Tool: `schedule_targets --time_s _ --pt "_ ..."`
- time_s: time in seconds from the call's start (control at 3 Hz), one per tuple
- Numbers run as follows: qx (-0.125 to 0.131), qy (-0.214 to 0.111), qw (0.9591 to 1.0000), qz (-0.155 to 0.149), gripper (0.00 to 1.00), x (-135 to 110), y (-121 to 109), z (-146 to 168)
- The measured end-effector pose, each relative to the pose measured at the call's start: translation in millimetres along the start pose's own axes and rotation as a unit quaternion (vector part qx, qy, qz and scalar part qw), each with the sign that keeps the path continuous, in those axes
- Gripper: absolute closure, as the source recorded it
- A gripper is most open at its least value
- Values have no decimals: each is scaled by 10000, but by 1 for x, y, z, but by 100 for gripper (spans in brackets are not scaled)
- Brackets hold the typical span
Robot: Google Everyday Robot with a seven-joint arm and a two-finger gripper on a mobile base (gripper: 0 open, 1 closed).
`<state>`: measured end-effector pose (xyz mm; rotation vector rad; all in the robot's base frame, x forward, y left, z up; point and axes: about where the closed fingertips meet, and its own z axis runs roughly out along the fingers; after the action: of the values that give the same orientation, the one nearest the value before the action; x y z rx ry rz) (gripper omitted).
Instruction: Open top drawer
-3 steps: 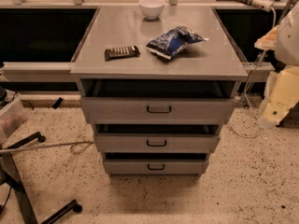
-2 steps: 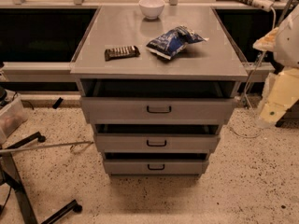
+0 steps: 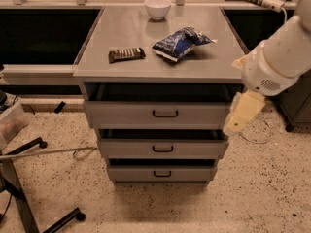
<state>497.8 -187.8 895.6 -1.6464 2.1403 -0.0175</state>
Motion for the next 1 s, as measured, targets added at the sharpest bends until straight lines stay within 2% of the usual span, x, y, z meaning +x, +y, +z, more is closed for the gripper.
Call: schedule_targets --time_s 0.33,0.67,1.0 --pt "275 123 9991 312 0 0 -16 55" --pt "216 288 9970 683 0 11 -17 98" --pt "216 288 9970 683 0 11 -17 98"
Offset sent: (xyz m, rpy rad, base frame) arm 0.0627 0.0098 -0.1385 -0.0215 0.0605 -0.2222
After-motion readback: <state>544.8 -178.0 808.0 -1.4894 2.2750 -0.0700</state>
